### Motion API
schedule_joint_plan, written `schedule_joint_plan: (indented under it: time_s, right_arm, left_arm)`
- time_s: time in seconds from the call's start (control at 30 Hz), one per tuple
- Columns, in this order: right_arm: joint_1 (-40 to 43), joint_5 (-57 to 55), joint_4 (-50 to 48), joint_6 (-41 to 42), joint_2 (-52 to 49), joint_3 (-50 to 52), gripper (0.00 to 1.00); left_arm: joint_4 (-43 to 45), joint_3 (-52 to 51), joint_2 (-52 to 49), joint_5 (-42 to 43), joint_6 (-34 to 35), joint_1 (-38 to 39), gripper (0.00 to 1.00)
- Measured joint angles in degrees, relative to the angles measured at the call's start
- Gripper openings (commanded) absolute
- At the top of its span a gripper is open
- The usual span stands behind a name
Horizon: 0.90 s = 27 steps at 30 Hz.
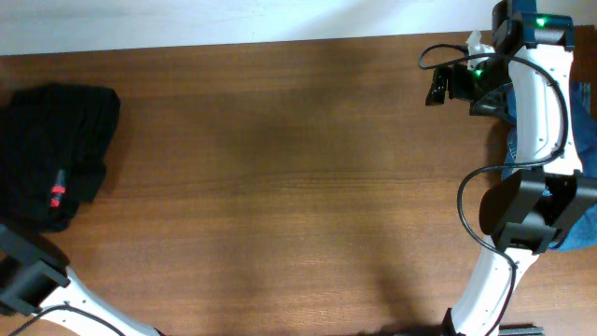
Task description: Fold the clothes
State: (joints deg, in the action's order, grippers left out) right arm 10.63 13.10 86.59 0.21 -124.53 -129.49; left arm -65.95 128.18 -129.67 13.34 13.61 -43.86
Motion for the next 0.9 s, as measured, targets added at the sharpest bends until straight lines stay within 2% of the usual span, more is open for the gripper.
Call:
schedule_joint_plan:
  time_s: [0.23,0.47,0.9]
  right_arm:
    - [0.00,0.00,0.00,0.00,0.00,0.00,0.99]
    - [0.00,0.00,0.00,0.00,0.00,0.00,0.99]
    - [0.00,0.00,0.00,0.02,0.00,0.00,0.99]
  left_arm:
    - [-0.87,1.11,4.63,2.89,0.39,3.93,0.03]
    - [-3.74,1.16,4.59,-3.37,0.42,9.05,0.04]
    - [-8.44,1.16,4.59,-16.20,2.71,4.55,0.04]
